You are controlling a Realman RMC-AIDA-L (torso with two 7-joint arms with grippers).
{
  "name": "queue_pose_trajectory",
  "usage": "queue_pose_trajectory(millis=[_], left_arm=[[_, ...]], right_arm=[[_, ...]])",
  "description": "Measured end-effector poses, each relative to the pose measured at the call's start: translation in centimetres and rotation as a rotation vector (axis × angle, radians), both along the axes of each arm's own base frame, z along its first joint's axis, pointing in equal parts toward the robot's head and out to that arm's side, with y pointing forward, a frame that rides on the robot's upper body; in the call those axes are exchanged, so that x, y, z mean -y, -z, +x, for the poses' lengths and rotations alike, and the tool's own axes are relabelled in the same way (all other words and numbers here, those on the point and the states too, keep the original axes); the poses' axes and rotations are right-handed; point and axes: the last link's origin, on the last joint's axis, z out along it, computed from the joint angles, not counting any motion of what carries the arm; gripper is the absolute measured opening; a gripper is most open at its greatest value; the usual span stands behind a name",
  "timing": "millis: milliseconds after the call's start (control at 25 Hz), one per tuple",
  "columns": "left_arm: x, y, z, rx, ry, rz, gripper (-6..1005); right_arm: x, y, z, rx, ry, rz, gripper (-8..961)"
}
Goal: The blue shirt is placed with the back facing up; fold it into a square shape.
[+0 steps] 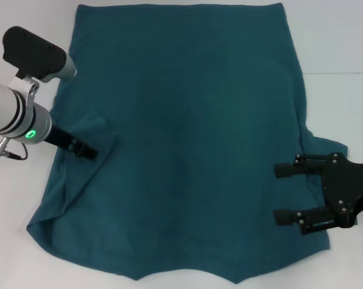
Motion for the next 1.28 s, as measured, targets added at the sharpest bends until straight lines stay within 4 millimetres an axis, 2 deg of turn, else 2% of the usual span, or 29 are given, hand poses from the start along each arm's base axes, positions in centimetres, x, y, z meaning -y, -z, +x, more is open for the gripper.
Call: queue_pose_trajectory(millis=[760, 960, 1280], left_arm=[[-0.2, 0.3, -0.3, -0.024, 0.017, -0.002, 755], [-0.1, 0.5, 0.0, -0.027, 0.026, -0.014, 514], [0.1, 1.0, 0.2, -0.038, 0.035, -0.042, 356]], right_arm=[[-0.3, 0.0, -0.3, 0.004, -0.009, 0.004, 942], [-0.4, 0.0, -0.3, 0.002, -0.007, 0.006, 941], [-0.3, 0.0, -0.3, 0.002, -0.005, 0.006, 941]])
